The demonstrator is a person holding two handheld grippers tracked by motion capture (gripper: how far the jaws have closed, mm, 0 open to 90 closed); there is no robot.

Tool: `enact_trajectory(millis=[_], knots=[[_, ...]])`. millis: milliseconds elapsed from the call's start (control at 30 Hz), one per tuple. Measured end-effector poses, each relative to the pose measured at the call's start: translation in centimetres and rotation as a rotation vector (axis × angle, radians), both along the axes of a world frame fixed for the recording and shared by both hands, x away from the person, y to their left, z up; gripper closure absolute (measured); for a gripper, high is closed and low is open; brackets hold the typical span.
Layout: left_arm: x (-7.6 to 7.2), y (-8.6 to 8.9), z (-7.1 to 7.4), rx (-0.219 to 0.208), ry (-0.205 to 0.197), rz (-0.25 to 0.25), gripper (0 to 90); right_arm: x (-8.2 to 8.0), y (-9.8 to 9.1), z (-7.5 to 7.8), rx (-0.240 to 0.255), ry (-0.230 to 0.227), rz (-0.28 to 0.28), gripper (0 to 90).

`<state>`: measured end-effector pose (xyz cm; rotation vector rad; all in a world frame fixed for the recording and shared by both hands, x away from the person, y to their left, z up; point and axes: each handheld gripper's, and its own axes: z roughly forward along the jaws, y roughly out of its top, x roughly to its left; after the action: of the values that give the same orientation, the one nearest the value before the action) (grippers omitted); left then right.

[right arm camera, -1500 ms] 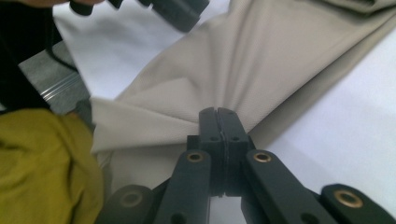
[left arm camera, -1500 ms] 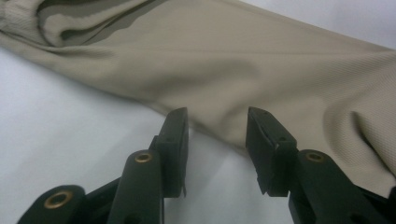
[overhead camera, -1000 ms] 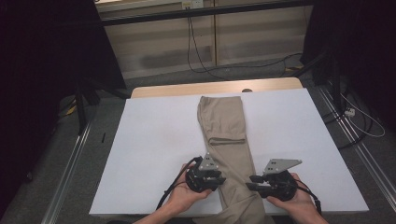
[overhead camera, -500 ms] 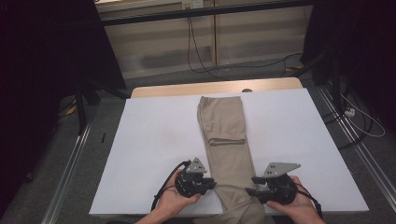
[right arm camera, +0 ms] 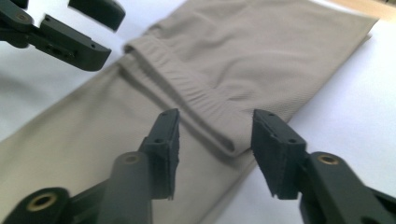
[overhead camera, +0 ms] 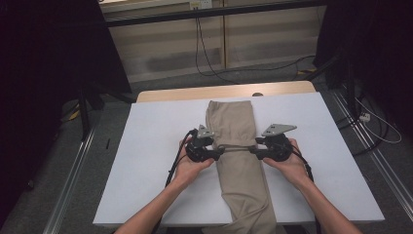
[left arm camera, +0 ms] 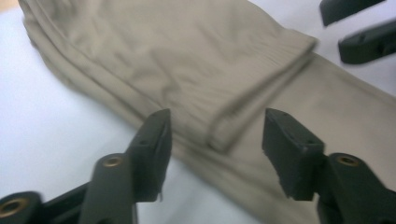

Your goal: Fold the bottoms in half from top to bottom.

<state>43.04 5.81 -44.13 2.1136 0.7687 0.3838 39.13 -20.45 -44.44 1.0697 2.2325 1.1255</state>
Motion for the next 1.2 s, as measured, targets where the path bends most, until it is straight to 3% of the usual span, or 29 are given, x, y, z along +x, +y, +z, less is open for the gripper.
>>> enact_trajectory(millis=[67, 133, 267, 400, 433, 533, 667, 867, 1000, 1067, 1200], knots=[[0.6, -0.2, -0.4, -0.006, 0.017, 0.008, 37.9, 0.6, 0.1, -0.9, -0.038, -0.009, -0.029, 50.7], [0.8, -0.3, -0.6, 0.018, 0.000, -0.014, 35.2, 1.2, 0.0, -1.5, -0.040, 0.000, -0.062, 52.1], [1.1, -0.4, -0.8, 0.011, -0.002, -0.020, 35.2, 1.7, -0.1, -1.7, -0.032, -0.029, -0.076, 72.3], [1.4, -0.7, -0.9, 0.022, -0.008, -0.029, 40.2, 2.8, -0.4, -1.0, 0.000, -0.020, -0.105, 82.7], [1.5, -0.7, -0.9, 0.030, 0.000, -0.036, 46.5, 3.1, -0.4, -0.9, 0.000, -0.018, -0.104, 83.3], [1.4, -1.2, -1.1, 0.057, -0.015, -0.005, 61.0, 3.6, -0.2, -0.9, -0.010, -0.008, -0.099, 81.1], [2.0, -1.2, -1.2, 0.044, 0.001, 0.007, 70.8, 3.2, 0.1, -0.3, 0.021, -0.037, -0.050, 73.7], [2.5, -1.1, -1.0, 0.028, 0.041, 0.003, 71.4, 3.5, 0.7, -1.1, -0.003, -0.037, 0.004, 61.4], [3.0, -0.8, -1.0, -0.018, 0.070, 0.033, 71.0, 3.4, 1.4, -1.8, -0.030, -0.037, 0.048, 54.7], [3.2, -0.7, -1.1, -0.039, 0.072, 0.045, 70.3, 3.4, 1.5, -2.0, -0.069, -0.065, 0.066, 55.7], [3.2, -0.8, -1.1, -0.052, 0.063, 0.058, 69.7, 3.4, 1.5, -2.1, -0.088, -0.073, 0.071, 58.9]])
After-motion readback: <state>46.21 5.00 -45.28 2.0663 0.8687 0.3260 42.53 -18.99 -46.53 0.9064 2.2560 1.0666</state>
